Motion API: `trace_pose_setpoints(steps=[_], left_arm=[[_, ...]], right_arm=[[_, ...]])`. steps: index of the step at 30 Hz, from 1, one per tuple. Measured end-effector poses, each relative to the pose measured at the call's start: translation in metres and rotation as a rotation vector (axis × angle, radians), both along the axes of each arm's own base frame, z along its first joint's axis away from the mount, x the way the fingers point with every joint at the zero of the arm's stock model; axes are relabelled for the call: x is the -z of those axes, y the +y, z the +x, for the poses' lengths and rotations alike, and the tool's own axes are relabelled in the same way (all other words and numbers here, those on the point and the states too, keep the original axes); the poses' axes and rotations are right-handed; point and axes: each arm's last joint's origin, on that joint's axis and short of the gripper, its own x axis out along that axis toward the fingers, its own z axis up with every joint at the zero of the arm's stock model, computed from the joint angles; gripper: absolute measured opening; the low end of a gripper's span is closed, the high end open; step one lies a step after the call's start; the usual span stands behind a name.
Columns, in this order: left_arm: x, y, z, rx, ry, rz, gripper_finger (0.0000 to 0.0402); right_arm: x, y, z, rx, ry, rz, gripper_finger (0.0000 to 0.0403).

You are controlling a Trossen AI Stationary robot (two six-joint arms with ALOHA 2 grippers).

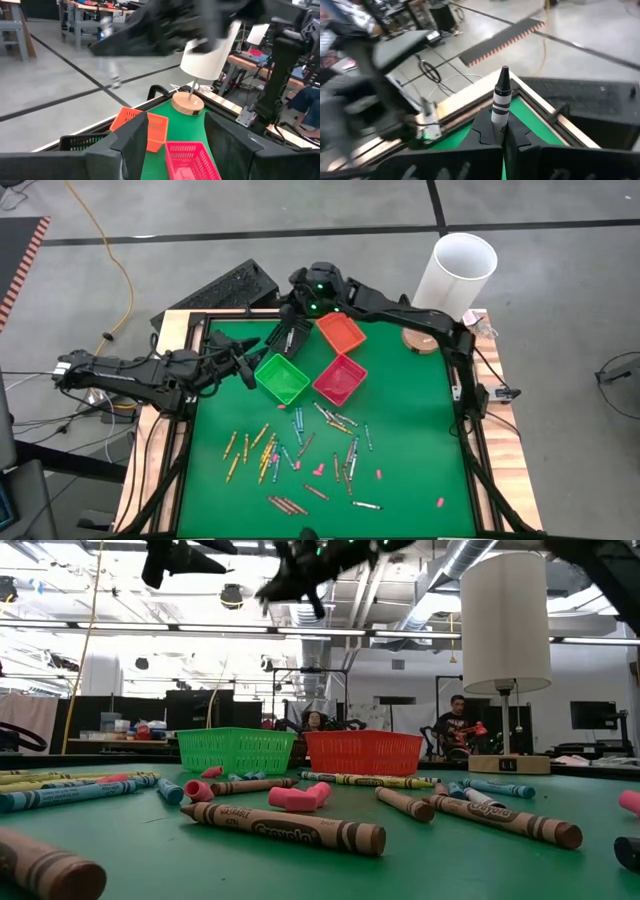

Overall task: Sort crayons
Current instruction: Put the black crayon into the black bin

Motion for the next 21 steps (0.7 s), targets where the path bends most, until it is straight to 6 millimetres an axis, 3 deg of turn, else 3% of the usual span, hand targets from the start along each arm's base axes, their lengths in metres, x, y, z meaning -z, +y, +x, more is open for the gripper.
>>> trace_pose_setpoints(steps=[6, 11, 14, 21], left_arm=[[0.002, 0.002, 0.0, -0.014, 0.009, -0.01, 0.0184], [0.003, 0.003, 0.0, -0.016, 0.016, -0.024, 0.0185], [0.004, 0.003, 0.0, -0.016, 0.018, -0.025, 0.0185], [0.004, 0.003, 0.0, -0.016, 0.017, -0.026, 0.0185]], right_arm=[[0.06, -0.029, 0.021, 0.058, 0.12, 0.118, 0.0002], [0.099, -0.041, 0.034, 0.079, 0.176, 0.209, 0.0002], [0.119, -0.043, 0.038, 0.088, 0.225, 0.245, 0.0002], [0.144, -0.048, 0.04, 0.137, 0.317, 0.252, 0.0002]])
